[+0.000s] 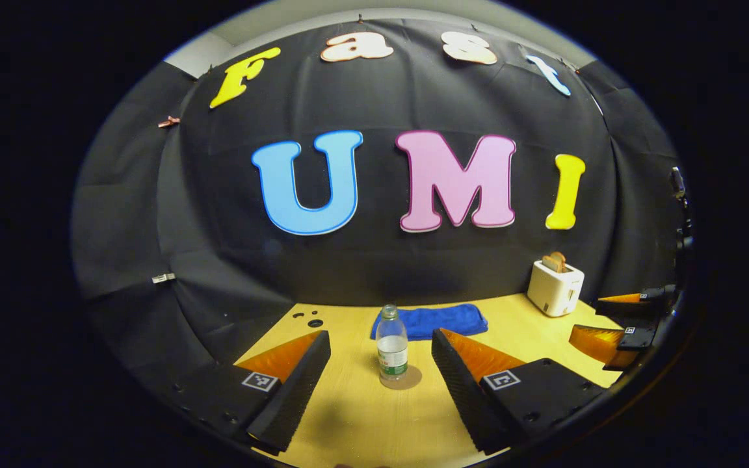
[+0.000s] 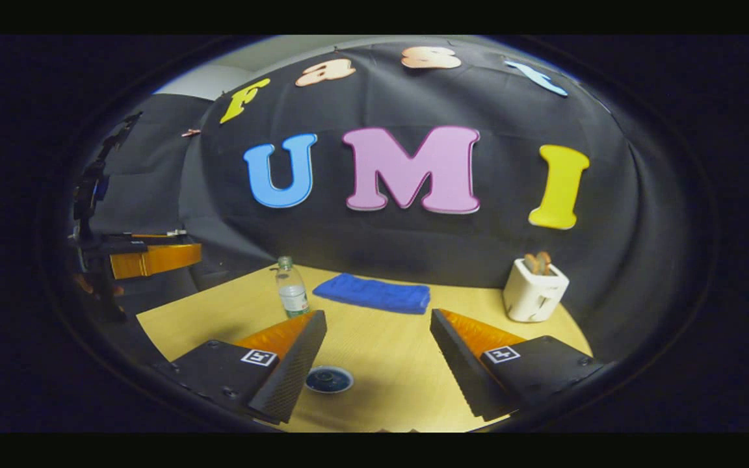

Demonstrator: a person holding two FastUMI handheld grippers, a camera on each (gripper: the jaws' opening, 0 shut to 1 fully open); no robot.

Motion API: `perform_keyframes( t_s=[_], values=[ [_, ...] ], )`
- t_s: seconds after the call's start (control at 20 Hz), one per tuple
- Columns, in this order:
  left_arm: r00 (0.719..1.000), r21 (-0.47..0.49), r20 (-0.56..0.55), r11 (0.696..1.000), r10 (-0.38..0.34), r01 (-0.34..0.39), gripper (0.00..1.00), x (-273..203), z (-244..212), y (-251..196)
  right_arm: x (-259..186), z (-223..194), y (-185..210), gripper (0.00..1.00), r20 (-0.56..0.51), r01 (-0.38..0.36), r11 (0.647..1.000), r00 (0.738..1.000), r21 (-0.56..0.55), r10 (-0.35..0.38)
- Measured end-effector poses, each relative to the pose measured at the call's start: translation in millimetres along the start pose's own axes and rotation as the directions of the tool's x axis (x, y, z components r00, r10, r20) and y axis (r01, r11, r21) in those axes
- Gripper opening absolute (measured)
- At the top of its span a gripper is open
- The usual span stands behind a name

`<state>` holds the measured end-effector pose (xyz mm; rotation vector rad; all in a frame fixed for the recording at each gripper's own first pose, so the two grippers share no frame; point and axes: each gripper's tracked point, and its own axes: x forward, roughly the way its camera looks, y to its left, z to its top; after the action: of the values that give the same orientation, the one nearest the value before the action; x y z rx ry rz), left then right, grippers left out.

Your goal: Open the teacup lid with one hand, grasp the water bottle and pour water into the teacup with the other hand; after pouring, place the water bottle on the coaster and then close the teacup lid.

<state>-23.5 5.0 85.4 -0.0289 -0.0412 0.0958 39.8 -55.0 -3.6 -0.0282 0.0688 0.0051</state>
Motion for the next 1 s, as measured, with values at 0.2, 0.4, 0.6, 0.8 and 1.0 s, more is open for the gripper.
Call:
perform_keyframes(
  t_s=[0.2, 0.4, 0.6, 0.8, 1.0],
  values=[
    [1.0, -0.073, 0.017, 0.997, 0.019, -0.017, 0.98, -37.1, 15.7, -14.8, -40.2, 29.5, -19.0, 0.99, 0.044, 0.053, 0.998, 0.998, 0.022, -0.054],
    [0.998, -0.056, 0.05, 0.998, 0.034, -0.031, 0.97, -58.8, 19.5, -9.5, -64.8, 24.8, -32.5, 0.99, 0.038, 0.133, 0.989, 0.99, 0.067, -0.136],
    [1.0, -0.108, -0.022, 0.994, -0.017, 0.015, 0.98, -59.0, -0.8, -13.4, -67.8, 13.1, -24.5, 0.99, -0.02, 0.17, 0.974, 0.985, 0.149, -0.169],
    [0.999, -0.09, -0.008, 0.995, -0.046, 0.045, 0.98, -55.1, 0.8, -6.2, -72.1, 28.4, -14.4, 0.99, 0.011, 0.179, 0.979, 0.983, 0.096, -0.181],
    [0.999, -0.087, 0.033, 0.995, -0.037, 0.04, 0.98, -55.7, 6.3, 4.3, -80.2, 31.5, -3.8, 0.99, 0.026, 0.185, 0.979, 0.982, 0.081, -0.188]
  ],
)
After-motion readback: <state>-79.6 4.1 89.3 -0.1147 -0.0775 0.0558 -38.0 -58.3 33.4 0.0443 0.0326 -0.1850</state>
